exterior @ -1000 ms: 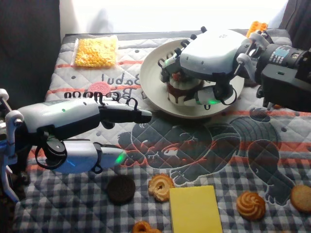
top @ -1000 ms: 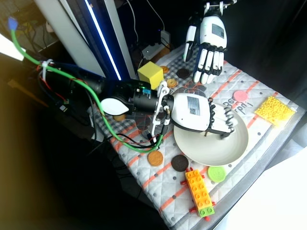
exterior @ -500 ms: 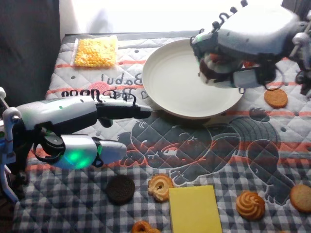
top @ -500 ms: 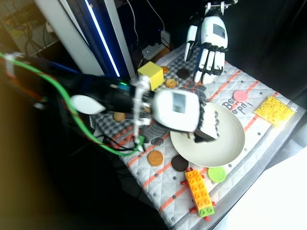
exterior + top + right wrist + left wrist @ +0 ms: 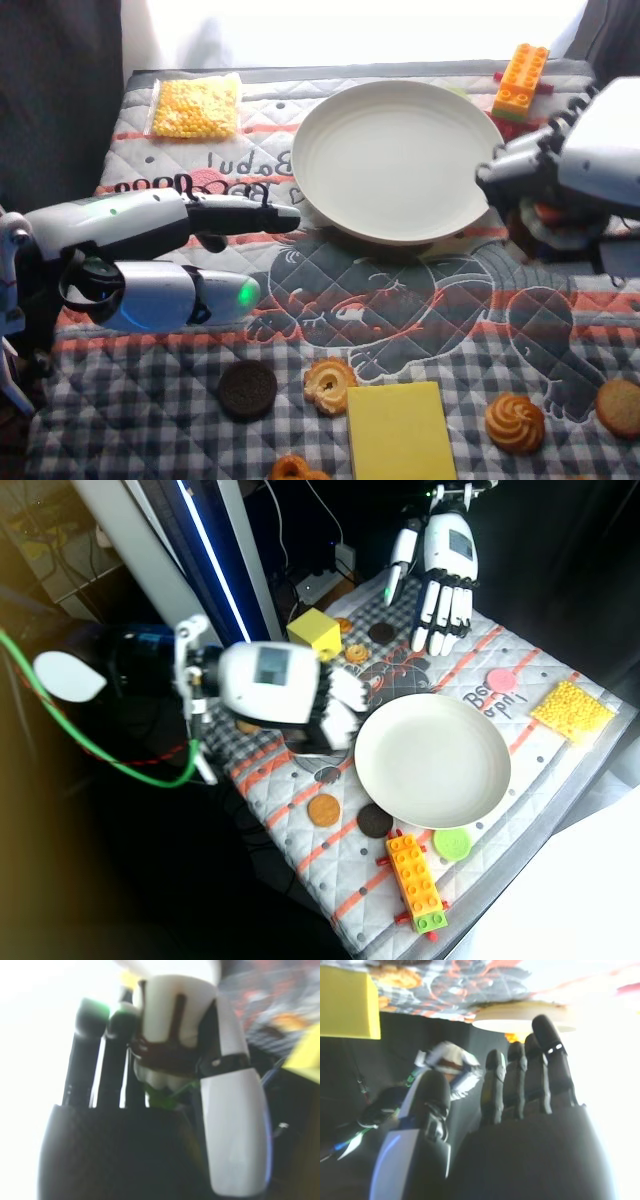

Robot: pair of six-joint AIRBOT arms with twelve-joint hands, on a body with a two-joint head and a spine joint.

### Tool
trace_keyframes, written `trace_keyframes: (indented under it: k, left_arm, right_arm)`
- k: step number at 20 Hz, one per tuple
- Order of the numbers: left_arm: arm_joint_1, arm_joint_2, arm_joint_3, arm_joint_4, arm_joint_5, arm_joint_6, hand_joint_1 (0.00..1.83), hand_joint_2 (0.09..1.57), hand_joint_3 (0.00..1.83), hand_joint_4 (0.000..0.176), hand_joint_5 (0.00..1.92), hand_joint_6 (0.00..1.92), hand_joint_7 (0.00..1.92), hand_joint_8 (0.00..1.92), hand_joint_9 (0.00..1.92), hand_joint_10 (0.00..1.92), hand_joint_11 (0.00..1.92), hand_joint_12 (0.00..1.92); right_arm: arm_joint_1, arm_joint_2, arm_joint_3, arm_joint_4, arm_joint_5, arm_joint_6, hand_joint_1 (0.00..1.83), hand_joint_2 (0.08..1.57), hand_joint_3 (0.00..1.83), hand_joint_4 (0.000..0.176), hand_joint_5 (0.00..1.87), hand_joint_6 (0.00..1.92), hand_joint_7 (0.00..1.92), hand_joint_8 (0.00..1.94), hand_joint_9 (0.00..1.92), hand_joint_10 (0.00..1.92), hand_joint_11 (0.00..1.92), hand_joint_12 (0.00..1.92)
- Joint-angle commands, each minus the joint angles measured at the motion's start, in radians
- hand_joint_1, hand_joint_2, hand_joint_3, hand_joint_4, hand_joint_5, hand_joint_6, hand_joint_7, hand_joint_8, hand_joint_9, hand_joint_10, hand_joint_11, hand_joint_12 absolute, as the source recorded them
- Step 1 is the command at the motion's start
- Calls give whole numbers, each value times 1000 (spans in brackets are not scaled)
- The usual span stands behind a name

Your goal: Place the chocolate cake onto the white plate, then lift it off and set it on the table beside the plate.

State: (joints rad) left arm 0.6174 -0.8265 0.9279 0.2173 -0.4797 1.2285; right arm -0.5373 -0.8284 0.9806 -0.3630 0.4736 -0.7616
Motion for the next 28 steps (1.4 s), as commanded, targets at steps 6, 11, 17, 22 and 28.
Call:
trace_keyframes:
  k: [6,11,17,22,28]
  left_arm:
    - [-5,9,9,-31,-135,-7,433,1409,0,35,291,8,174,5,0,475,0,1338]
    - [-6,14,8,-34,-144,-7,344,1390,0,30,280,2,185,5,19,434,0,1306]
    - [-6,27,4,-46,-163,-8,349,1366,0,13,255,2,168,0,19,343,0,1012]
    - [19,57,-14,-63,-205,-8,344,1369,0,0,184,15,152,5,37,132,0,104]
    - [39,104,-33,-101,-274,-8,400,1345,0,0,76,1,78,1,21,20,0,294]
  right_arm:
    - [-88,-50,43,83,75,1,1137,1275,0,0,659,1436,743,1504,653,1762,668,1921]
    - [-112,-41,47,104,64,1,771,1150,0,5,14,300,24,129,11,168,8,961]
    - [-131,94,-44,105,185,1,576,907,40,136,0,0,0,0,0,0,0,703]
    - [-194,219,-128,140,377,1,536,953,15,87,0,0,0,0,0,0,0,0]
    - [-267,292,-174,236,546,-45,503,1030,37,49,0,0,0,0,0,0,0,0]
